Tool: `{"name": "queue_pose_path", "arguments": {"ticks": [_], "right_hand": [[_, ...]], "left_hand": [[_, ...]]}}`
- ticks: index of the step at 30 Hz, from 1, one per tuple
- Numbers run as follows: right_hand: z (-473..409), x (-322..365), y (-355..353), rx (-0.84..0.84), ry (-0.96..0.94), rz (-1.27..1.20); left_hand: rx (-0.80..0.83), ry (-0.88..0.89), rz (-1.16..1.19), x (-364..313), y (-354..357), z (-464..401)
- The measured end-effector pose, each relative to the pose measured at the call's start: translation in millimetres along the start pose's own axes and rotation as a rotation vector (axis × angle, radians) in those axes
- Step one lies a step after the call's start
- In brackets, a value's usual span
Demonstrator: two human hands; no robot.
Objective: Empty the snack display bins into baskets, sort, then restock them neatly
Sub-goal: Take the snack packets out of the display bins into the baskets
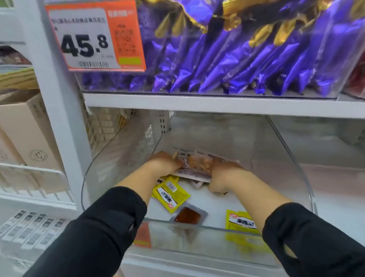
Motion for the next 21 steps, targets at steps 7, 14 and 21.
{"name": "queue_pose_path", "arguments": {"ticks": [7,14,21], "right_hand": [[11.6,4.2,-5.3,0.051,-0.079,-0.005],[7.8,2.9,0.8,0.030,-0.133,0.078],[7.1,8.0,-1.9,-0.069,-0.243,0.167]], "left_hand": [[0.115,-0.073,0.167,11.9,-9.1,12.3],[0.012,-0.025,0.270,3.1,-7.0,7.9],[0.042,-0.118,0.572,23.4,3.7,-13.2]]}}
Point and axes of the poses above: each hand's wrist, its own z-axis away from the middle knuckle, its own y-axis out of the palm, x = y × z, the point moved 5 cm from there along -z, towards the middle knuckle, and after that the axes turned 5 degrees about -z, right-handed, at the moved point
